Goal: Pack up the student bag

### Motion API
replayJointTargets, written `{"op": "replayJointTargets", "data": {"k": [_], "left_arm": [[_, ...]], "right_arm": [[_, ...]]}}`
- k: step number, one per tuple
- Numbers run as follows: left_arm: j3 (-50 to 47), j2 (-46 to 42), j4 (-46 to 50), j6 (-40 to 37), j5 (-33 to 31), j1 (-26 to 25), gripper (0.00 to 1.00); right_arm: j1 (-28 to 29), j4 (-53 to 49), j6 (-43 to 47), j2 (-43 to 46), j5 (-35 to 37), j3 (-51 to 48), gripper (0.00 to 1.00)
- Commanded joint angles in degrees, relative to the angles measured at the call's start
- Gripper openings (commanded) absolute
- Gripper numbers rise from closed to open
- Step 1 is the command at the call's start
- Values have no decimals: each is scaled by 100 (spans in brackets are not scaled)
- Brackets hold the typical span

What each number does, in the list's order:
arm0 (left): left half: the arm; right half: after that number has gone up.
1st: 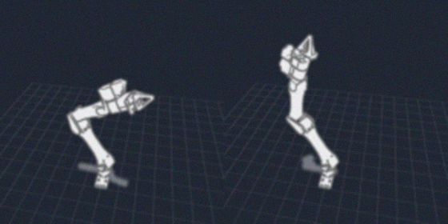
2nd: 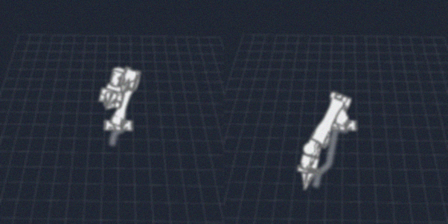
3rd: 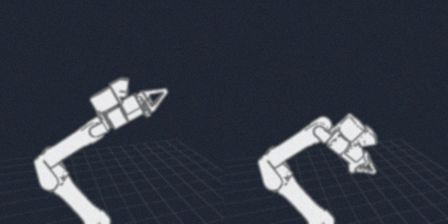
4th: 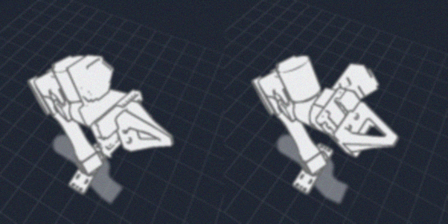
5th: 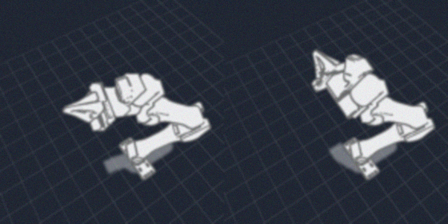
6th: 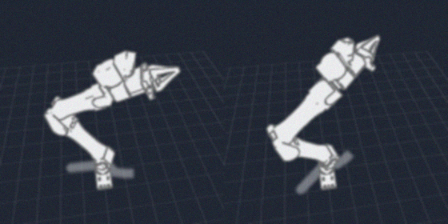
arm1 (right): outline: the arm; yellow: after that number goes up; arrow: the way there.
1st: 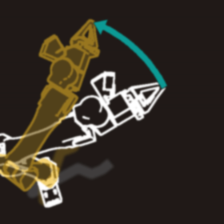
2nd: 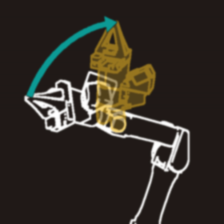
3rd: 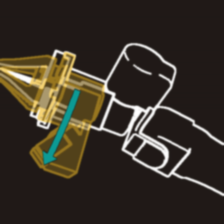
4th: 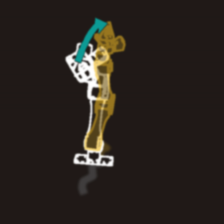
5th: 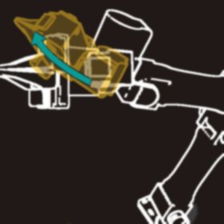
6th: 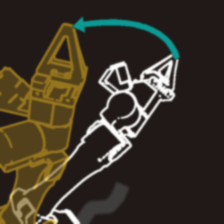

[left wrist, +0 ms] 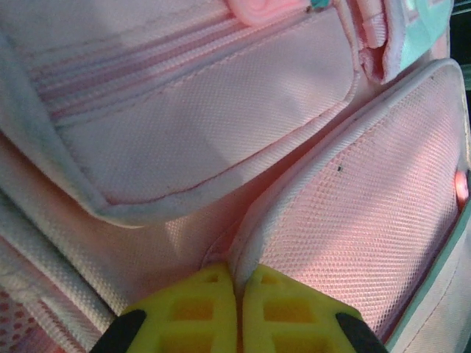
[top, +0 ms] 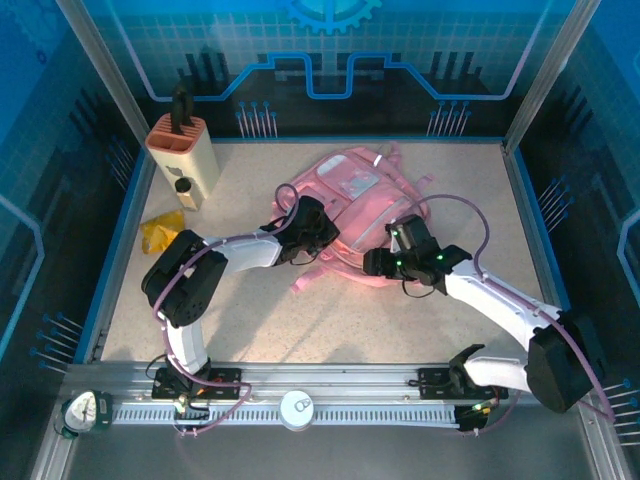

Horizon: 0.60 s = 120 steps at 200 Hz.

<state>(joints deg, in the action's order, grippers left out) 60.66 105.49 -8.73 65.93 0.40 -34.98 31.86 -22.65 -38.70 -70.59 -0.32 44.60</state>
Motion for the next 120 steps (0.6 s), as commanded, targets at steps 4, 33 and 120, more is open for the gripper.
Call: {"op": "replayJointTargets", "data": {"k": [4, 33, 120], "left_arm": [[185, -191, 52, -9, 217, -208, 0], [68, -360, -38, 68, 223, -289, 0], [-3, -644, -57, 174, 354, -458, 0]], "right_arm": [[471, -43, -930, -177, 759, 232, 60], [949, 425, -1815, -383, 1289, 227, 57], [1176, 1311, -2504, -1235, 2313, 443, 57]]}}
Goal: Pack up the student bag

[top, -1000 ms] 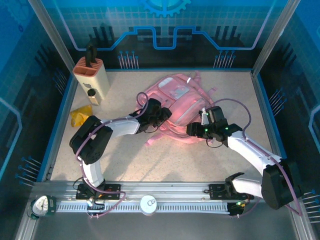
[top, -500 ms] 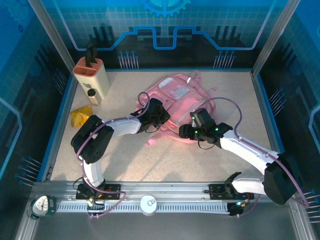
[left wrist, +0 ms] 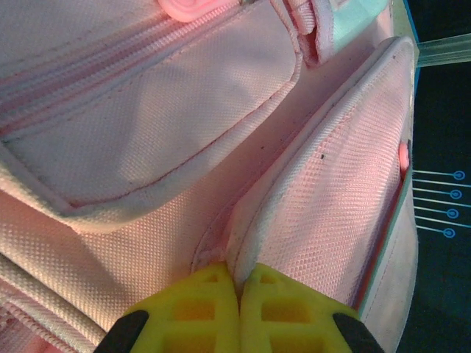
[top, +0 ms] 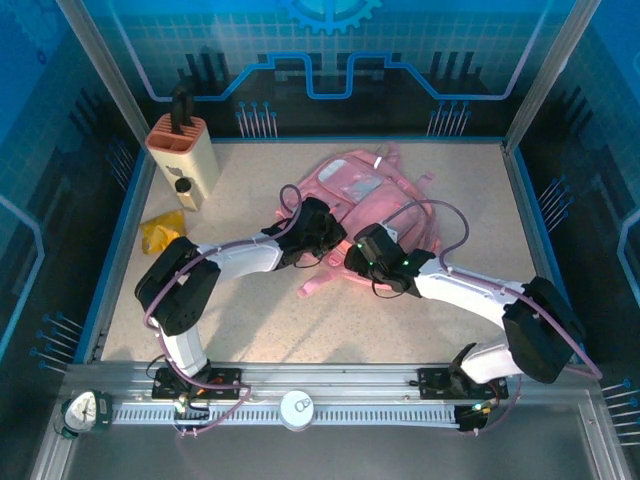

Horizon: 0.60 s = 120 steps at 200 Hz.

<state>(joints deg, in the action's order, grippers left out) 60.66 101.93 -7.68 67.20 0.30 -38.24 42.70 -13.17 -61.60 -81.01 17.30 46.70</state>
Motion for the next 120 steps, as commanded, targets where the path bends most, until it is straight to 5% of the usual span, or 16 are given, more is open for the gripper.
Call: {"op": "replayJointTargets", "data": {"k": [1, 32, 120], "left_arm": [[-3, -292, -162, 48, 365, -136, 0], [-15, -366, -131, -7, 340, -131, 0], [-31, -500, 74, -215, 124, -96, 0]], "right_arm": [[100, 374, -212, -199, 562, 234, 58], [108, 510, -237, -360, 1061, 188, 60], [424, -885, -144, 243, 2033, -5, 44]]}}
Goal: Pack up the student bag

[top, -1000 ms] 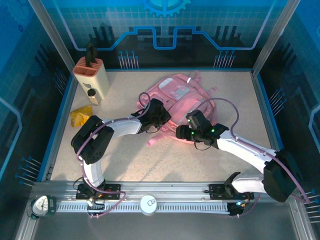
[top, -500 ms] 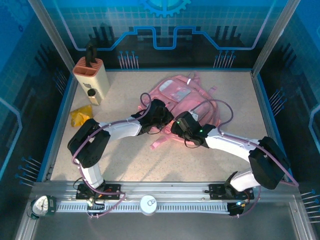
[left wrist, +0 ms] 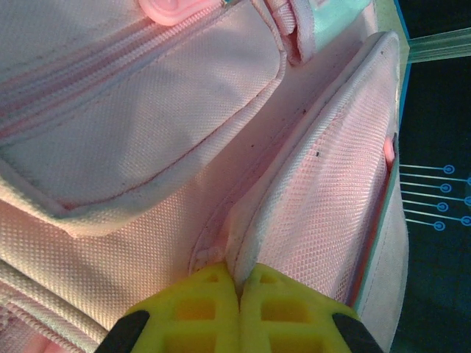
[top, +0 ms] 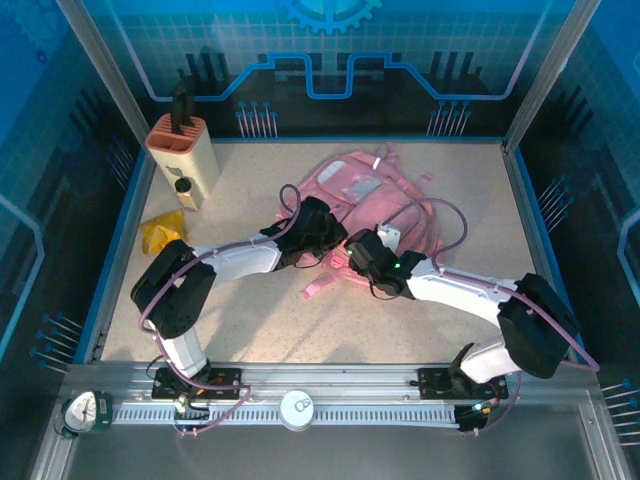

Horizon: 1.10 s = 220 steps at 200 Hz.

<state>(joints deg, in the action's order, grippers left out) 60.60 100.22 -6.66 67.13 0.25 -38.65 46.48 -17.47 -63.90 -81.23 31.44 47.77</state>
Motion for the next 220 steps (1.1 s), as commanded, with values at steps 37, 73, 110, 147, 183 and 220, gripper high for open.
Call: {"op": "replayJointTargets", "data": {"k": [37, 73, 110, 147, 183, 220], "left_arm": [[13, -311, -30, -205, 130, -55, 0], [-13, -420, 36, -245, 53, -53, 0], [-31, -432, 37, -244, 47, -54, 0], [-14, -469, 149, -348, -39, -37, 0], [-42, -477, 191, -351, -51, 3, 0], [-64, -503, 208, -373, -95, 17, 0]], "right_arm": [[215, -250, 203, 246, 519, 42, 41], [113, -190, -23, -169, 381, 230, 60], [-8, 11, -149, -559, 536, 475, 70], [38, -498, -57, -501, 776, 514, 62], [88, -850, 15, 8, 884, 145, 51], [125, -1258, 466, 448, 1036, 19, 43]]}}
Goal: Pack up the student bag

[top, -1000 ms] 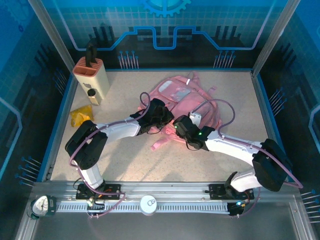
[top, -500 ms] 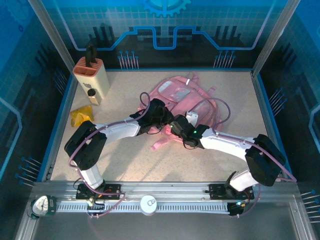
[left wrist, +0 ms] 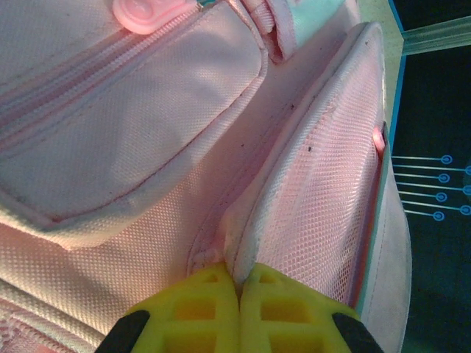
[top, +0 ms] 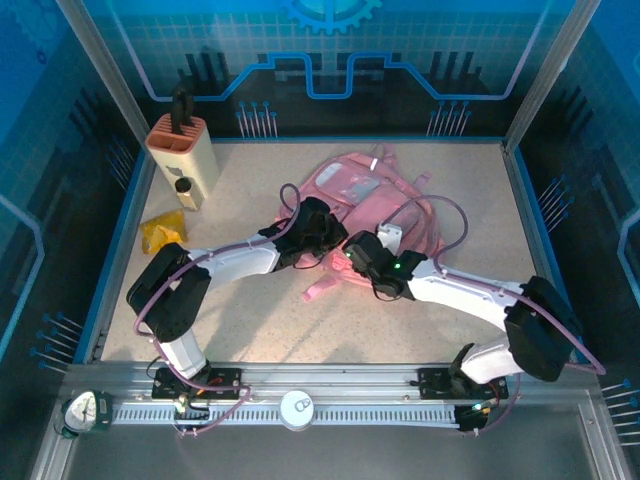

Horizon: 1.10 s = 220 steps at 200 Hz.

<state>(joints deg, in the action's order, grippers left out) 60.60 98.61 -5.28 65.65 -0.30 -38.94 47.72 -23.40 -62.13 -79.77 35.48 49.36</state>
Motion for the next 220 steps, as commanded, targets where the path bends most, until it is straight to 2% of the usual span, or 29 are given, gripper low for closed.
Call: {"op": "replayJointTargets", "data": {"k": [1, 29, 62, 74, 102, 121, 172, 193, 220], "left_arm": [[-65, -342, 75, -226, -40, 45, 0], [-62, -360, 74, -234, -44, 54, 0], [-44, -386, 97, -236, -71, 51, 0], [-28, -380, 106, -240, -76, 51, 0], [0, -367, 140, -238, -68, 46, 0], [-23, -401, 141, -227, -97, 53, 0], [-14, -406, 159, -236, -107, 44, 0], [-8, -391, 157, -232, -110, 56, 0], [-34, -430, 203, -262, -144, 53, 0]], "right_arm": [[0, -683, 307, 311, 633, -139, 43], [44, -717, 712, 573, 580, -152, 34], [62, -428, 1127, 686, 177, -207, 30], [22, -320, 1114, 666, -4, -207, 33], [-10, 193, 919, 584, -528, -238, 46], [-41, 261, 570, 440, -416, -227, 58], [-114, 463, 184, -105, -108, -54, 68], [-158, 226, 242, -398, 156, 73, 70], [-145, -190, 371, -349, 353, 179, 60]]}}
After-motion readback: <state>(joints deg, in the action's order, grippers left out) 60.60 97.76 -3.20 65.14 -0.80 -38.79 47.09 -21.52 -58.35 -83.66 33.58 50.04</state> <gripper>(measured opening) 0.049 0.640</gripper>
